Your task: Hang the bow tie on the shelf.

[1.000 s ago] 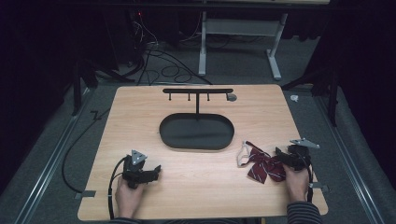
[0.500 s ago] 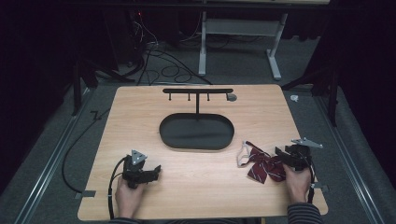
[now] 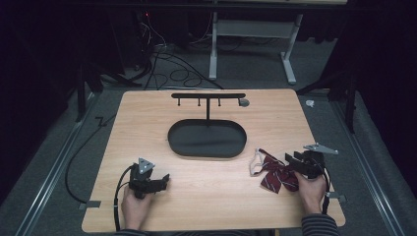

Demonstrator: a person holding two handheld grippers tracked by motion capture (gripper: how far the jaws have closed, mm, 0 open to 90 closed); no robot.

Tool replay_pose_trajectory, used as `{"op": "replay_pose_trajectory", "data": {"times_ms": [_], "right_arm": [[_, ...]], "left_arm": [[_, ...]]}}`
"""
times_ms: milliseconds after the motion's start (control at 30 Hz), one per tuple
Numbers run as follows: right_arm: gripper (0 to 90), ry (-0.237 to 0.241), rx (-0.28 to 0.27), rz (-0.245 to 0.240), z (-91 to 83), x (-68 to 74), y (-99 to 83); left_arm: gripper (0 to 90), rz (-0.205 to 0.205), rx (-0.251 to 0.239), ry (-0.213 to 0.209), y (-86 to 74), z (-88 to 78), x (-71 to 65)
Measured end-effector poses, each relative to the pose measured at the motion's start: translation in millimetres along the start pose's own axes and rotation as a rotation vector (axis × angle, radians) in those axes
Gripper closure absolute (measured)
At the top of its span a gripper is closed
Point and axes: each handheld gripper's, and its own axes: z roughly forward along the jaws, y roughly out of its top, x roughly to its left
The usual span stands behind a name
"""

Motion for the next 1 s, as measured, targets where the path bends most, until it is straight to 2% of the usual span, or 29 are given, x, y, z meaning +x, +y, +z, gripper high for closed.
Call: {"op": "replay_pose_trajectory", "data": {"times_ms": [467, 1000], "right_arm": [[61.4, 0.058, 0.023, -0.045, 10.6, 20.0, 10.3], [68.2, 0.094, 0.073, -0.109, 30.4, 42.8, 22.7]], "left_arm": [[15.3, 0.0, 0.0, 0.0, 0.0, 0.0, 0.0], [15.3, 0.0, 0.0, 0.0, 0.0, 0.0, 0.0]]}}
